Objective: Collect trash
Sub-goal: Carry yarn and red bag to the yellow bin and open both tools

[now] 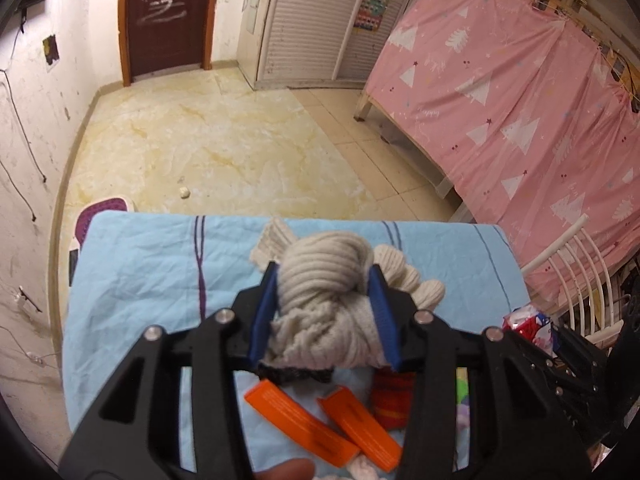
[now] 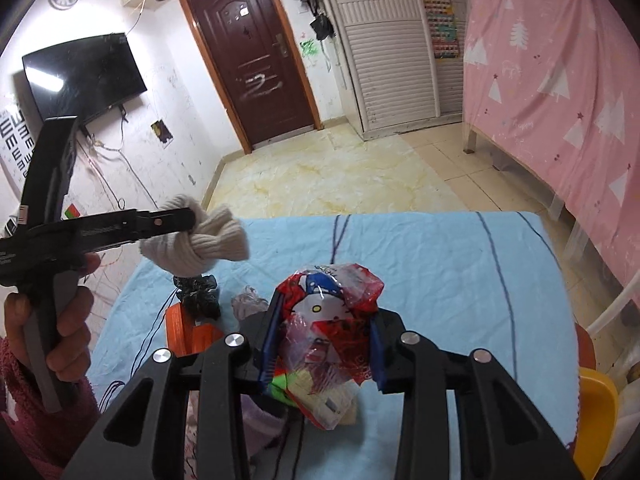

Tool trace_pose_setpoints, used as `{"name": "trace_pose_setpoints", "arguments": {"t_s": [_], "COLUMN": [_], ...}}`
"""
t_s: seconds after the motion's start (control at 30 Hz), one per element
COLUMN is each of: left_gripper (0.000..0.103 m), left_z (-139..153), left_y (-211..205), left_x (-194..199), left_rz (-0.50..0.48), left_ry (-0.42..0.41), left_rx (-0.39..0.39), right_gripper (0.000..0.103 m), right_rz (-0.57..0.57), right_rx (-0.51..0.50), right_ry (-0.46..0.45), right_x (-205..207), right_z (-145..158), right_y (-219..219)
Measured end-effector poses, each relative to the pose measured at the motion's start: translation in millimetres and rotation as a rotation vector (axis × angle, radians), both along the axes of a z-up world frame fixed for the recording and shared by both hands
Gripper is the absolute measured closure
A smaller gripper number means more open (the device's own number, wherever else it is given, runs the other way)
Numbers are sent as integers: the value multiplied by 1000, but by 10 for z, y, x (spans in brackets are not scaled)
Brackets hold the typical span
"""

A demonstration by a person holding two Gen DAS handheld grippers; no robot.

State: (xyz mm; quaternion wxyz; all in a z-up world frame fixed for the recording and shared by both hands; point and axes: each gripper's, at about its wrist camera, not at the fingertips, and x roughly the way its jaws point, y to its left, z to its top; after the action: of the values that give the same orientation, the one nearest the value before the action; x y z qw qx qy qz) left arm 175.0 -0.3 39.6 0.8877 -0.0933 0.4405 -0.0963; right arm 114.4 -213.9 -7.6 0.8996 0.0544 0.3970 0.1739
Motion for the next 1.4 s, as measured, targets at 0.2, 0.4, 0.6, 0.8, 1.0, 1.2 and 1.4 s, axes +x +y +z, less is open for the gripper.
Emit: {"name": "trace_pose_setpoints", "arguments": {"t_s": [0.2, 0.4, 0.6, 0.8, 1.0, 1.2, 1.4], "left_gripper": [61, 61, 60, 60, 60, 58, 55], "left_z": [256, 424, 434, 315, 73, -238, -259], "left_y": [-374, -1071, -1947, -2806, -3574, -4114, -4238], "left_x": [-159, -307, -424, -538, -733, -911, -990], "left_rz": [-52, -165, -301, -416, -526, -622, -644], "left_ry": [-44, -61, -44, -3, 48, 109, 102], "left_rx": [16, 18, 31, 56, 105, 162, 187], "right_gripper": [73, 73, 73, 73, 73, 73, 73], "right_rz": [-71, -195, -329, -416, -497, -580, -573], "right_rx": [36, 36, 46, 38, 43, 97, 103], "right_ry": [-25, -64, -95, -121, -135, -113, -90], "right_x": [-228, -523, -852, -1127, -1366, -1546, -1520], "right_z": [85, 184, 201, 152, 77, -118, -246], "right_y": [-486, -1188, -1937, -2466, -2957, -3373, -3401]}}
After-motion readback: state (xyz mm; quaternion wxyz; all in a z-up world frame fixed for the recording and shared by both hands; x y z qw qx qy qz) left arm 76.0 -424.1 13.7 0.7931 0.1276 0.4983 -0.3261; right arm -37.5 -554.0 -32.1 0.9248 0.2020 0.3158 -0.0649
